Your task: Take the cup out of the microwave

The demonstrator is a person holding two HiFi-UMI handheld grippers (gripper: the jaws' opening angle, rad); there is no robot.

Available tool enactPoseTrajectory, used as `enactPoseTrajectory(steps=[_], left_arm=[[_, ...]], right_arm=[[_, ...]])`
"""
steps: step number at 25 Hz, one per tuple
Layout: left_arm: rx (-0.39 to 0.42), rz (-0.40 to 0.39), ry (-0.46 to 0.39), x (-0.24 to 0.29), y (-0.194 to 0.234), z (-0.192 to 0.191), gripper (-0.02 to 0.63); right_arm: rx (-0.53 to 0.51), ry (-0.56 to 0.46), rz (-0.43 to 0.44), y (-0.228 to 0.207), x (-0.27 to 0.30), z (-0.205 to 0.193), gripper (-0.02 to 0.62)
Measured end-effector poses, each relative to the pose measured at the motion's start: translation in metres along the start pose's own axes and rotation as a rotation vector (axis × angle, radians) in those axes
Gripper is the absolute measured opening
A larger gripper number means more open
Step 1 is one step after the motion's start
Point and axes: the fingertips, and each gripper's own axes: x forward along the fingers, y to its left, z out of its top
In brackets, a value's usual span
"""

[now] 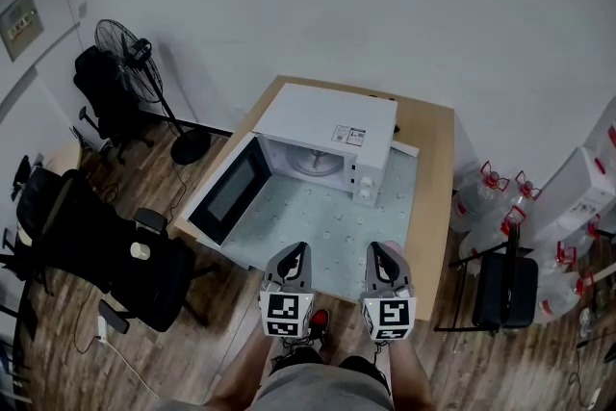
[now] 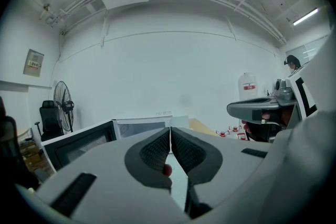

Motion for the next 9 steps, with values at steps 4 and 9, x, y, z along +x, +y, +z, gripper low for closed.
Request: enactPoseTrajectory(steps=[4,9], left_arm=[[-0.006,-0.002,0.003,0.0000,-0.0006,0.0002,0.029],[-0.002,-0.006,-0.002,0.0015,-0.0023,0.0009,0.029]], right_arm=[[-0.002,-0.003,-0.002,0.0001,-0.0001,0.0009,0.018],[-0.005,-0.002,-0.003,-0.0011,0.0010,0.0006,0.018]])
